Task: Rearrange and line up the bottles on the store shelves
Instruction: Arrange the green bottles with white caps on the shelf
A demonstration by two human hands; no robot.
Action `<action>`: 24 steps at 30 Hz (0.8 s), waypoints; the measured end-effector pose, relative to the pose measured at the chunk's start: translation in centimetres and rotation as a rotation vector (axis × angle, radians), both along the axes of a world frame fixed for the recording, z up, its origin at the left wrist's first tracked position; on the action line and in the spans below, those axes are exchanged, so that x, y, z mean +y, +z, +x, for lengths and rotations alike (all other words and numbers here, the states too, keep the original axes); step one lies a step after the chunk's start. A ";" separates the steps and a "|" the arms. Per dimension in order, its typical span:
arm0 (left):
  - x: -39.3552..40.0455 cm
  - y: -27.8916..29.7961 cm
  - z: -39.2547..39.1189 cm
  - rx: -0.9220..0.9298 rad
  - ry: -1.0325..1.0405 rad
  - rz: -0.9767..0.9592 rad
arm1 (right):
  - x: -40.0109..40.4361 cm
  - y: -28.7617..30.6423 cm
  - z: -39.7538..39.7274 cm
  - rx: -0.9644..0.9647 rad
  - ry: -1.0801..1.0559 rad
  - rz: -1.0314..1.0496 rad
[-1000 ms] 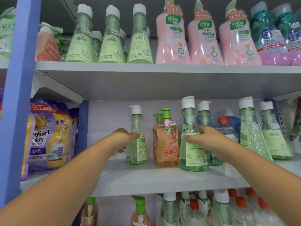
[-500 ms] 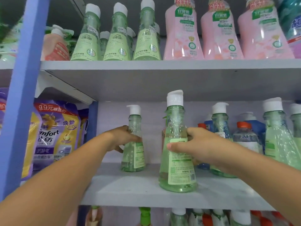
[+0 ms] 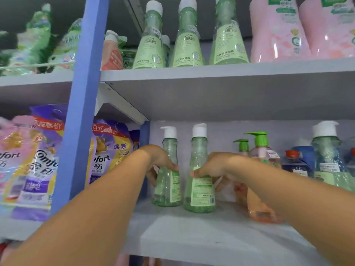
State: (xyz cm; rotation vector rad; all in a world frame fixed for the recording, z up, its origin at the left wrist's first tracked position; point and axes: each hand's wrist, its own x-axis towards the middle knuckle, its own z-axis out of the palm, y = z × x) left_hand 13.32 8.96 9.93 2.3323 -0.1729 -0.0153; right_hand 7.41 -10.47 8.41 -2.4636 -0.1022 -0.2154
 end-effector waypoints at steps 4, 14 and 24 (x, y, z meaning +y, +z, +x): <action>0.4 0.1 3.2 0.039 0.038 0.045 | 0.8 -0.4 4.9 0.006 -0.011 0.017; 1.9 -1.2 6.4 -0.218 0.166 0.156 | 2.0 0.0 9.9 0.065 -0.014 -0.034; 2.8 -1.0 7.4 -0.130 0.042 -0.467 | 1.6 3.0 10.2 -0.001 0.042 0.079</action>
